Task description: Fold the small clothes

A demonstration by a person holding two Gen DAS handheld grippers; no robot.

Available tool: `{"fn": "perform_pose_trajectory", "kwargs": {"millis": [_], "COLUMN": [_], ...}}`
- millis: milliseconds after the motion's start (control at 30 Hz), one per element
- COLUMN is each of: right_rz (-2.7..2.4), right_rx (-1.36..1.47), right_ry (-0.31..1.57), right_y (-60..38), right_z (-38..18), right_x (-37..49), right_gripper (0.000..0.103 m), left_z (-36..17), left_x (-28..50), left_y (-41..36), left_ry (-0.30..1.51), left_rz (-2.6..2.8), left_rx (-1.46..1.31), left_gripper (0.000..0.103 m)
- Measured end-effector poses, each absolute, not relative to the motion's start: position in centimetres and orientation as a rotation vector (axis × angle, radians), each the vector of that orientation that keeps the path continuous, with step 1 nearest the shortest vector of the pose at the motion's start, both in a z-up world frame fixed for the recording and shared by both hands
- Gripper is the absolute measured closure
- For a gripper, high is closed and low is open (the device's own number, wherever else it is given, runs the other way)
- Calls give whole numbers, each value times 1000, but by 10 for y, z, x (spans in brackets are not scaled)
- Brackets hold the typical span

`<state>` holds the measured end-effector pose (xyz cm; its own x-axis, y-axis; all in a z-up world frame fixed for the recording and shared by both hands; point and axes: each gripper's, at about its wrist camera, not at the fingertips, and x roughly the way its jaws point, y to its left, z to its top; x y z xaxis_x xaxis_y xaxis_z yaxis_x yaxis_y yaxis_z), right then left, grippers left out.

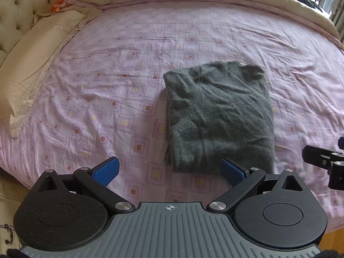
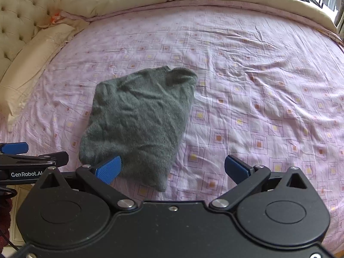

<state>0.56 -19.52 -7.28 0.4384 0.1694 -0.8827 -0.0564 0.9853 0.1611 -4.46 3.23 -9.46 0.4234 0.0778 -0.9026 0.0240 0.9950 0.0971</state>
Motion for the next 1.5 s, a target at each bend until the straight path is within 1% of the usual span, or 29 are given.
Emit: {"fn": "perform_pose_trajectory", "kwargs": {"millis": [333,767,1500], "right_rz": [104,111,86], "right_rx": [74,89,79], "right_ry": [1128,1142,1175], "right_y": [-194,-188,-177], "right_z": [-74,-75,-79], "right_x": [10,15,16], "right_gripper": [1,1,1], "left_z": [-105,-109,-112], "left_x": [-48,-48,-50], "left_y": [30,31,35], "left_ry": [1182,1217,1228], "left_rz": [39,14,36], "left_rx": [106,75,83], "left_gripper": [1,1,1]}}
